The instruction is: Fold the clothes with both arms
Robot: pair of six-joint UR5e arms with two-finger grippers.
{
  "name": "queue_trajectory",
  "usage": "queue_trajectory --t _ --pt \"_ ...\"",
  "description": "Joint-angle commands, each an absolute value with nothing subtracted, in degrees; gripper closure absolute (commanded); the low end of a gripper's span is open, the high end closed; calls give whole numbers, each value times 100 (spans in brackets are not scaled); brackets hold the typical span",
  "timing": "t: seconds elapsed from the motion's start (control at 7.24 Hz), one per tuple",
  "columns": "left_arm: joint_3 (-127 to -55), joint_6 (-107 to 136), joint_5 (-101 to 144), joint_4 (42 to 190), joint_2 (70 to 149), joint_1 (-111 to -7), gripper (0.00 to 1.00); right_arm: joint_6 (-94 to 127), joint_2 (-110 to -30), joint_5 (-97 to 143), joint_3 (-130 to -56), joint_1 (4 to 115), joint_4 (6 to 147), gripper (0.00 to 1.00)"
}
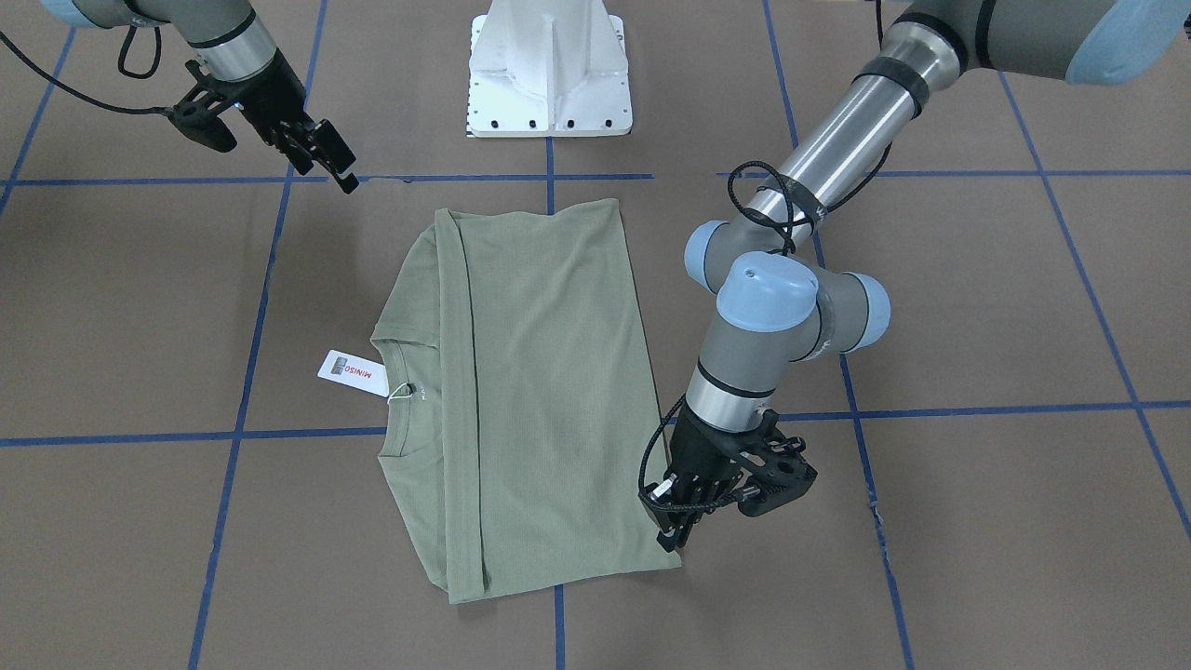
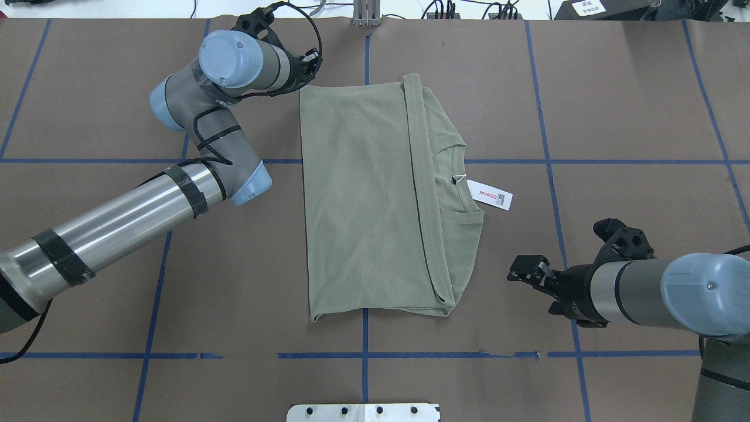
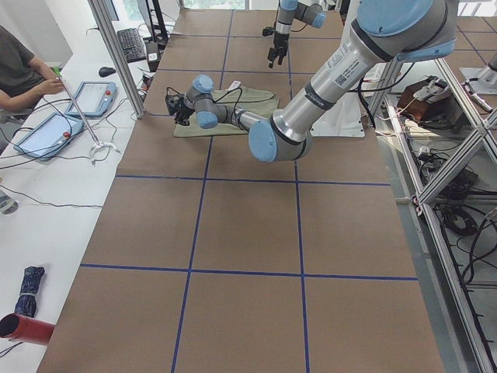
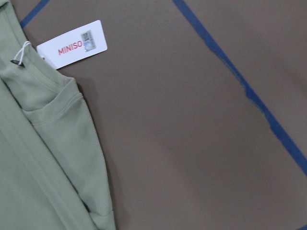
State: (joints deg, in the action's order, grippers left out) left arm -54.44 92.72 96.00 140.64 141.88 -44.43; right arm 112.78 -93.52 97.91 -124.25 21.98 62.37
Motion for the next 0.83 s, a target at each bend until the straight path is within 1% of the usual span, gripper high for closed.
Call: queue_trajectory --t 0.0,0.14,0.28,0.41,0.55,0.69 --pt "-6723 9272 10322 14088 13367 -4491 37 11180 -8713 9738 -11895 2145 6249 0" --pt "-7785 9299 10666 14028 12759 -4474 37 10745 -8397 9790 -11692 2075 6319 0" --pt "-8361 9308 10757 14027 12327 -4448 37 10079 -7932 9835 -11655 1970 7068 0" --pt "-8480 9316 10767 14019 12227 -4430 36 9455 -7240 9809 -11654 1803 8363 1" --pt "-8455 9316 10767 14019 12217 -4404 36 8308 -6659 9800 -11663 1697 9333 21" --pt "-8455 9316 10767 14019 12217 -4403 36 7209 -6479 9765 -11611 1661 9786 28"
